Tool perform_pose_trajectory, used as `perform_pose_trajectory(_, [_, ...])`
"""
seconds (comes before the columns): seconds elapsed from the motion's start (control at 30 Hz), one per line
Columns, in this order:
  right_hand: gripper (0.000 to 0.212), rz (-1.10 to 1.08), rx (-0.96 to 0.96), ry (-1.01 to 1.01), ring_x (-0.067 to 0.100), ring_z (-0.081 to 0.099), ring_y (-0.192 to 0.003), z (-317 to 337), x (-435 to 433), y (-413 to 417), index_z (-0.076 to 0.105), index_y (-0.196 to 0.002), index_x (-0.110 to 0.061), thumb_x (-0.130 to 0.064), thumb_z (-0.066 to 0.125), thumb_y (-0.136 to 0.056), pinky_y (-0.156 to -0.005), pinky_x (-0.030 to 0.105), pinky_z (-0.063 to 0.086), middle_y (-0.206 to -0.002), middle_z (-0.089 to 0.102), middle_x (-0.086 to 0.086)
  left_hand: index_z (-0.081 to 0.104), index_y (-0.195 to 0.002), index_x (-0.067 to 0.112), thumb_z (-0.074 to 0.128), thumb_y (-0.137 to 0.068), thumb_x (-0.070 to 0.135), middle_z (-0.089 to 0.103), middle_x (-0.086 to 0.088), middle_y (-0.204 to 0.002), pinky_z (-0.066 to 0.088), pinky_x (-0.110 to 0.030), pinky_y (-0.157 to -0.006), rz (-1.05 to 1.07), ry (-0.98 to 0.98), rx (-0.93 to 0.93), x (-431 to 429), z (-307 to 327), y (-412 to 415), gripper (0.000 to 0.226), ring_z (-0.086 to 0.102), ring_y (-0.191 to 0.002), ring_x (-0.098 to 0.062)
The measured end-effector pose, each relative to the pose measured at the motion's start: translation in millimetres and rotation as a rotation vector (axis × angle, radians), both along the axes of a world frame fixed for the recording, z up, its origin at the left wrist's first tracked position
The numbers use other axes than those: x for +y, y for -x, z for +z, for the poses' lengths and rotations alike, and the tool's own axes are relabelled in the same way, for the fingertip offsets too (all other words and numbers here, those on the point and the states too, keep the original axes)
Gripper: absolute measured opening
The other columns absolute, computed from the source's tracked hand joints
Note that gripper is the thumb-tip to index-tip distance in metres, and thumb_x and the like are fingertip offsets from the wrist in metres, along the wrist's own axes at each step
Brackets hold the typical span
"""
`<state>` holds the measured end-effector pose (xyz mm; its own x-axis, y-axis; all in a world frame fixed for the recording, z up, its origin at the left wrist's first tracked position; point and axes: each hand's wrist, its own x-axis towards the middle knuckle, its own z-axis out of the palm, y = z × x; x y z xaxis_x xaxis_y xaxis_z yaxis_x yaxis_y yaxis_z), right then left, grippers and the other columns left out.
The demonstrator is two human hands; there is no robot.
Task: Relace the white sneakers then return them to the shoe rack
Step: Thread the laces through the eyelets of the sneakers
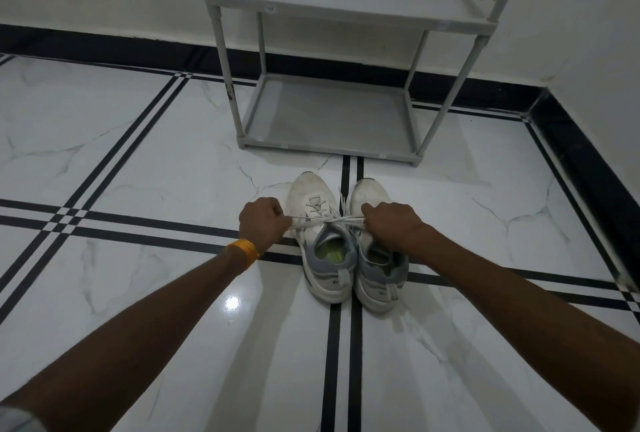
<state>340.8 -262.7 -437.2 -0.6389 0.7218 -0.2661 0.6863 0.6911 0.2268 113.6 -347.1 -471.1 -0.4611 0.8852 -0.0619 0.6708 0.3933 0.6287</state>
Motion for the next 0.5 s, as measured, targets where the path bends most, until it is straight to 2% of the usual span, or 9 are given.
perform_pose_trajectory(0.07, [0.031,0.044,-0.075,-0.039,0.03,0.066,-0.099,-3,-2,2,0.052,-0.123,-0.006,-0.021,0.051,-0.096,-0.078,0.038,0.049,-0.113,0.065,0.013,0.069,-0.075,0.008,0.069,-0.076,0.022,0.067,-0.007,-0.069,0.046,-0.026,-0.062,0.038,0.034,0.023,0,-2,7,0.014,0.058,-0.065,-0.021])
perform_pose_trajectory(0.23, [0.024,0.063,-0.166,-0.061,0.029,0.067,-0.099,-3,2,8,0.061,-0.115,-0.009,-0.019,0.051,-0.096,-0.079,0.036,0.05,-0.111,0.066,0.011,0.065,-0.077,0.006,0.068,-0.078,0.015,0.067,-0.011,-0.07,0.05,-0.029,-0.064,-0.147,0.082,0.22,-1,-5,7,0.009,0.06,-0.065,-0.026])
perform_pose_trajectory(0.33, [0.023,0.081,-0.195,-0.07,0.029,0.067,-0.099,-3,3,7,0.064,-0.112,-0.009,-0.018,0.052,-0.095,-0.08,0.037,0.051,-0.11,0.067,0.011,0.064,-0.076,0.006,0.066,-0.077,0.012,0.067,-0.013,-0.071,0.051,-0.032,-0.064,-0.177,0.085,0.278,1,-7,14,0.006,0.059,-0.065,-0.028])
perform_pose_trajectory(0.5, [0.021,0.103,-0.207,-0.069,0.029,0.068,-0.096,-3,4,6,0.066,-0.109,-0.01,-0.017,0.051,-0.095,-0.078,0.038,0.052,-0.107,0.068,0.01,0.062,-0.073,0.009,0.067,-0.078,0.014,0.059,-0.006,-0.064,0.043,-0.027,-0.06,-0.194,0.118,0.292,0,-11,21,0.009,0.056,-0.064,-0.025])
